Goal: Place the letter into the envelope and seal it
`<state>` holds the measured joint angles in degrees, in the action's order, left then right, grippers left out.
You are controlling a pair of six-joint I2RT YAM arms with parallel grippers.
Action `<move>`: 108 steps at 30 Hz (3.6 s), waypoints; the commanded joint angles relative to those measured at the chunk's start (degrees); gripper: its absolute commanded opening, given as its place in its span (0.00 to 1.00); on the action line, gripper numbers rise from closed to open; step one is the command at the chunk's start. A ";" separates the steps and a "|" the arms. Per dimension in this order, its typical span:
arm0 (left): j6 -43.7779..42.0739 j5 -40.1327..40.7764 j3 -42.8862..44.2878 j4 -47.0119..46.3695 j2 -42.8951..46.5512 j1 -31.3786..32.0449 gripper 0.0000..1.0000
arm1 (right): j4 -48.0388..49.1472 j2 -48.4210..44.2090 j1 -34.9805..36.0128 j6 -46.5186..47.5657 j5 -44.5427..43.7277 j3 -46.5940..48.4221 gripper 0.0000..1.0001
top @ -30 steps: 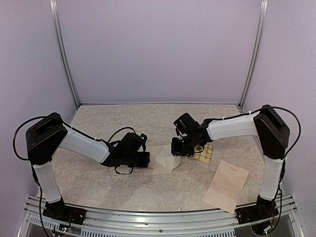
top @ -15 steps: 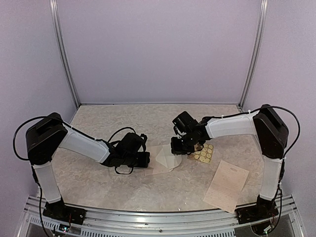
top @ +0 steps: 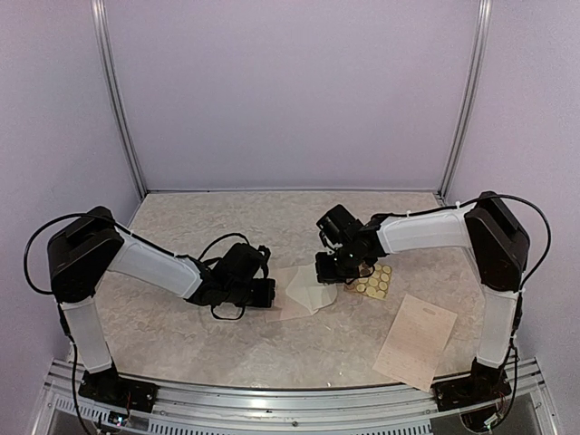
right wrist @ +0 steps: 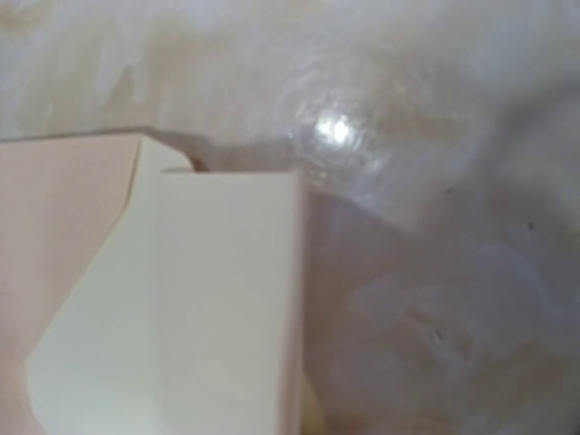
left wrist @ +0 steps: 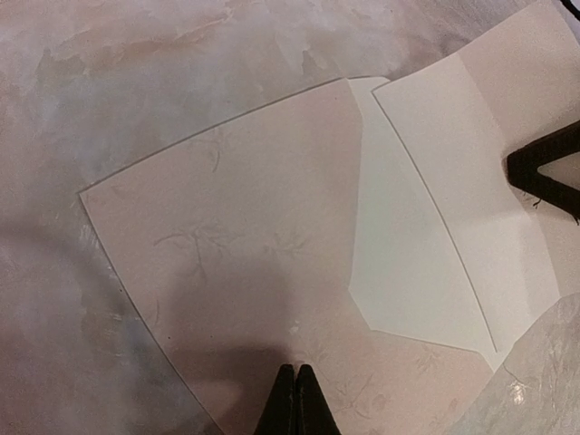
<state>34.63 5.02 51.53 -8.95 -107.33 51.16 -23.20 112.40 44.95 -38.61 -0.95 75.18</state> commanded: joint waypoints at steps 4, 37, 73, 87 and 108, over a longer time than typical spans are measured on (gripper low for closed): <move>0.17 0.61 0.35 6.76 -1.55 0.50 0.00 | 0.22 0.25 1.04 0.01 -0.72 1.19 0.00; 0.78 0.27 -0.36 5.46 -1.36 0.87 0.00 | 10.74 1.97 1.86 -5.52 10.42 -3.43 0.00; 6.74 -10.04 -8.33 1.29 11.62 -4.66 0.34 | 9.41 -3.19 0.89 -8.64 12.30 -7.77 0.21; 9.05 -13.82 -8.55 -3.81 4.99 -4.84 0.30 | 11.97 -3.55 0.84 -11.80 13.68 -11.03 0.00; 12.70 -18.16 -10.87 -10.02 3.05 -4.32 0.11 | 27.86 -1.25 0.82 -19.38 20.02 -15.37 0.00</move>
<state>46.04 -11.14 42.02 -17.69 -102.80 46.52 0.58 110.21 45.95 -56.69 16.88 60.62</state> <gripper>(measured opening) 0.113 0.004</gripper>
